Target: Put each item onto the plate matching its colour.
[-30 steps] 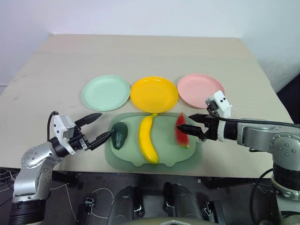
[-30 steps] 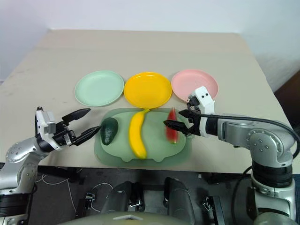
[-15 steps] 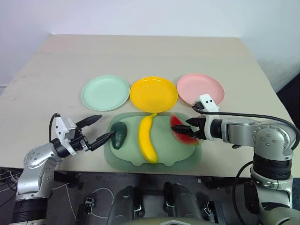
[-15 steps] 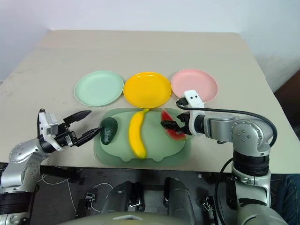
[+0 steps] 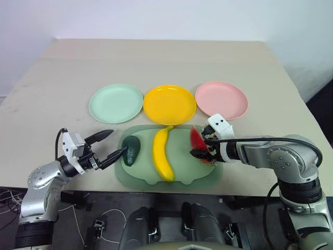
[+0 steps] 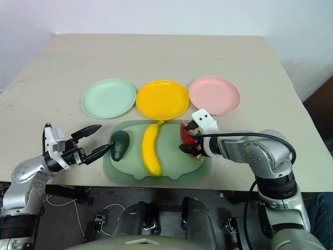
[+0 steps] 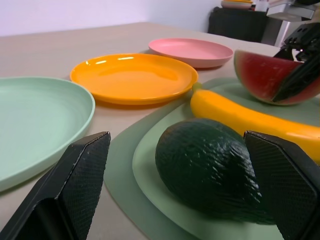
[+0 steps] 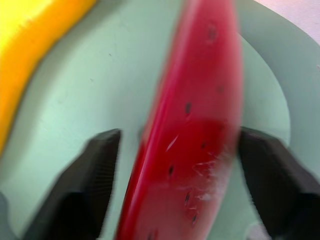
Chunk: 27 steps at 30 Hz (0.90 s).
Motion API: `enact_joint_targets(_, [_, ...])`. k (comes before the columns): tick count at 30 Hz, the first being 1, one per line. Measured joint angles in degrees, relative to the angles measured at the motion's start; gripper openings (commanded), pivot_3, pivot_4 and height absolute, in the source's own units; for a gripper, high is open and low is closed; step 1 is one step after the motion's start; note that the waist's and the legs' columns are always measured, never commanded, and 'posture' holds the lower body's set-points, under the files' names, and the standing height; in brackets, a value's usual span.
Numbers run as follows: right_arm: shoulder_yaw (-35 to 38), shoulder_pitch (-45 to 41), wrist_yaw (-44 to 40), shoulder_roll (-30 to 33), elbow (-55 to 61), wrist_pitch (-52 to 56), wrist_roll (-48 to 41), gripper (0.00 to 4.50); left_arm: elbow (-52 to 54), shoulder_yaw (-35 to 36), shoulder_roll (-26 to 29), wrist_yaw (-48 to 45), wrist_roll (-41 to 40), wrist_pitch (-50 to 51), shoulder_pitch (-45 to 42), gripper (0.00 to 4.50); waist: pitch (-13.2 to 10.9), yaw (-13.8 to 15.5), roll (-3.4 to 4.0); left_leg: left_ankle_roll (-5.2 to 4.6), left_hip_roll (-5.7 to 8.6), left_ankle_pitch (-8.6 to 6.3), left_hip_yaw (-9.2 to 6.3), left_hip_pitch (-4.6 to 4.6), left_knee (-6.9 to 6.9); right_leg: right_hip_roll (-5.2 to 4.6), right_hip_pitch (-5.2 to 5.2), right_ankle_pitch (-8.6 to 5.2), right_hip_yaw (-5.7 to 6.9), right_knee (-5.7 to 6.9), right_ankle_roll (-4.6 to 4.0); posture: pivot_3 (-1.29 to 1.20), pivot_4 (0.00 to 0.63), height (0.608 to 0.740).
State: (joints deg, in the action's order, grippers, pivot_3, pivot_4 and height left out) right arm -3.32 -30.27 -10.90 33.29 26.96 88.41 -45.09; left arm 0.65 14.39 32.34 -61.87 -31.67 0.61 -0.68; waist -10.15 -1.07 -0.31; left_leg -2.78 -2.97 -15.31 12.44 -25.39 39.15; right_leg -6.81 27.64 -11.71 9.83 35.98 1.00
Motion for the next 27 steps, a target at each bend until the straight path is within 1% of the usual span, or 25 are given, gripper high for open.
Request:
enact_joint_targets(1, [-0.3, 0.0, -0.5, 0.0, 0.1, -0.2, 0.3, 2.42, 0.0, 0.0, 0.0, 0.0, 0.0, 0.0, 0.0, 4.5, 0.0, 0.0, 0.0, 0.0, -0.01, 0.0, 0.0, 0.0, 0.0, 0.0, 0.0, -0.07, 0.0, 0.0, 0.12, 0.0, 0.15, 0.696])
enact_joint_targets(11, [-0.5, 0.0, -4.4, -0.1, 0.4, -0.4, 2.1, 2.42, 0.0, 0.0, 0.1, 0.1, 0.0, 0.0, 0.0, 4.5, 0.0, 0.0, 0.0, 0.0, -0.01, 0.0, 0.0, -0.01, -0.01, 0.0, 0.01, -0.08, 0.0, -0.01, 0.12, 0.0, 0.15, 0.696])
enact_joint_targets(14, [3.7, -1.7, -5.7, -3.7, -0.5, 1.4, 0.8, 2.42, 0.1, 0.1, 0.2, 0.3, 0.0, 0.0, 0.3, 4.5, 0.0, -0.1, 0.05, 0.0, -0.01, 0.0, 0.0, -0.04, -0.01, 0.01, 0.06, -0.06, -0.02, 0.0, 0.1, 0.0, 0.15, 0.696])
enact_joint_targets(17, [8.7, -7.8, -6.9, -4.4, -2.5, 2.1, -0.1, 2.42, 0.3, 0.4, 0.3, 0.6, 0.0, 0.0, 0.7, 4.5, -0.1, 0.0, 0.08, 0.0, 0.0, 0.0, 0.02, -0.08, 0.0, 0.0, 0.11, 0.04, -0.03, 0.0, -0.06, 0.0, 0.15, 0.696])
enact_joint_targets(19, [11.0, -13.6, -7.3, -3.2, -6.1, 1.1, 1.0, 2.42, 0.4, 0.5, 0.3, 0.8, 0.0, 0.0, 0.8, 4.5, 0.0, 0.0, 0.07, 0.0, 0.0, 0.0, 0.03, -0.08, 0.0, 0.0, 0.13, 0.04, -0.04, 0.0, -0.06, 0.0, 0.15, 0.696])
enact_joint_targets(21, [10.8, -16.8, -8.2, -1.2, -11.1, -1.9, 3.1, 2.42, 0.4, 0.6, 0.3, 1.0, 0.0, 0.0, 1.0, 4.5, 0.0, 0.1, 0.05, -0.01, 0.0, 0.0, 0.03, -0.09, -0.01, 0.0, 0.13, 0.03, -0.02, -0.02, -0.06, 0.0, 0.15, 0.696])
enact_joint_targets(24, [6.8, -17.4, -10.5, 1.8, -19.3, -8.3, 7.8, 2.42, 0.6, 0.7, 0.3, 1.3, 0.0, 0.0, 1.2, 4.5, 0.0, 0.1, 0.06, -0.02, 0.01, -0.01, 0.09, -0.15, -0.03, -0.02, 0.18, 0.03, -0.03, -0.05, -0.05, 0.0, 0.15, 0.696])
enact_joint_targets(27, [2.3, -19.4, -13.3, 2.2, -31.1, -17.2, 13.7, 2.42, 1.8, 1.1, 0.3, 2.2, 0.0, -0.1, 2.4, 4.5, 0.0, -0.4, 0.06, -0.02, 0.0, 0.0, 0.24, -0.18, -0.02, -0.01, 0.35, 0.07, -0.16, 0.1, 0.0, 0.0, 0.15, 0.696])
